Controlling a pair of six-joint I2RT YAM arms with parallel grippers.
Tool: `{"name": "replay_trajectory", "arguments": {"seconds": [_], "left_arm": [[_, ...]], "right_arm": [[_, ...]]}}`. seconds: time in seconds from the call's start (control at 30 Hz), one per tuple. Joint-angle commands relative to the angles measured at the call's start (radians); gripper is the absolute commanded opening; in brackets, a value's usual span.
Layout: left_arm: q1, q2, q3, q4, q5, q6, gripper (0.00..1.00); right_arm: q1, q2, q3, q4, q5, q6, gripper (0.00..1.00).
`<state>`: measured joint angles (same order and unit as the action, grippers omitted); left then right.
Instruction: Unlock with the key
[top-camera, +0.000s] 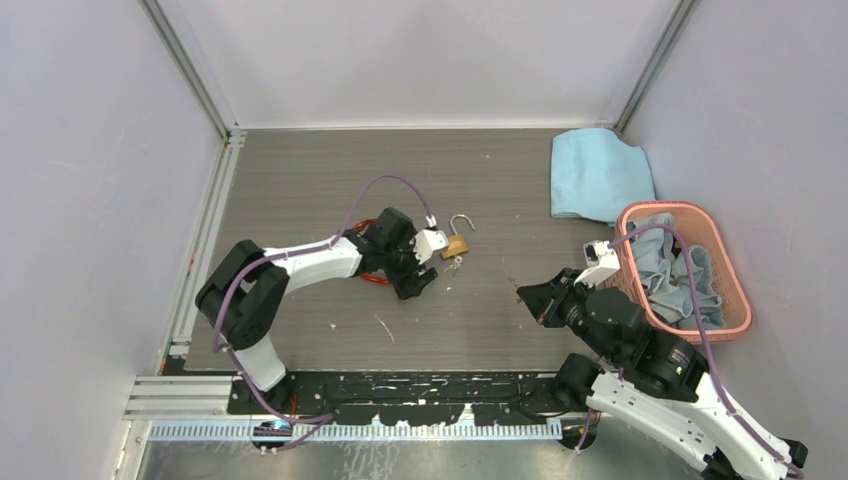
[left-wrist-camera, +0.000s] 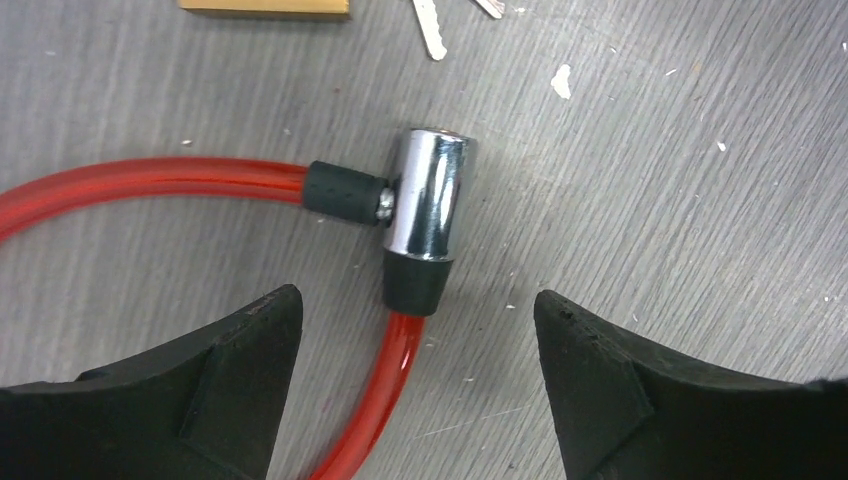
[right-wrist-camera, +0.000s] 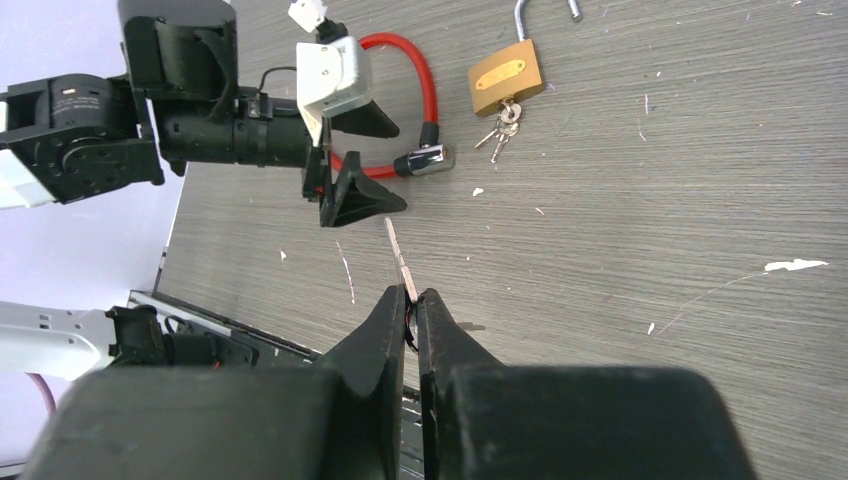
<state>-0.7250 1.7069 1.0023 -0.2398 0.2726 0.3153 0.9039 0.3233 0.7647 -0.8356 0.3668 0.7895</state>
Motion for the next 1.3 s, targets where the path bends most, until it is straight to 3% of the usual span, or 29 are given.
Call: {"name": "replay_trajectory", "arguments": {"seconds": [0.0,0.2,0.33,0.53,0.6,0.8,1.07,1.27], "left_arm": [[-0.016,0.029,0.048,0.030,0.007,-0.020,0.83],[-0.016,0.092,0.071,0.027,0.025,-0.018,0.73],[-0.017,0.122,0.082,0.029,0.012,-0.019,0.59],[-0.034,0.120,0.076,0.013,-0.046,0.015,0.11],[-0.035,0.085,0.069,0.001,-0.037,0.018,0.02],[-0.037,-0.101,0.023,0.012,0.084,0.011,0.00],[-0.102,-0.328,-0.241,0.282,0.139,0.096,0.00],[-0.102,-0.444,-0.320,0.391,0.299,0.062,0.00]], "right_arm": [[0.002,0.009,0.025,0.047,0.014,0.006,0.01],[0.002,0.011,0.030,0.045,0.014,0.004,0.01],[0.003,0.013,0.030,0.045,0.014,0.004,0.01],[0.003,0.013,0.029,0.042,0.017,0.002,0.01],[0.003,0.015,0.026,0.042,0.017,0.002,0.01],[0.003,0.039,0.028,0.055,-0.036,0.003,0.01],[0.002,0.056,0.023,0.020,-0.223,0.067,0.01],[0.003,0.072,0.005,-0.005,-0.434,0.135,0.01]]}}
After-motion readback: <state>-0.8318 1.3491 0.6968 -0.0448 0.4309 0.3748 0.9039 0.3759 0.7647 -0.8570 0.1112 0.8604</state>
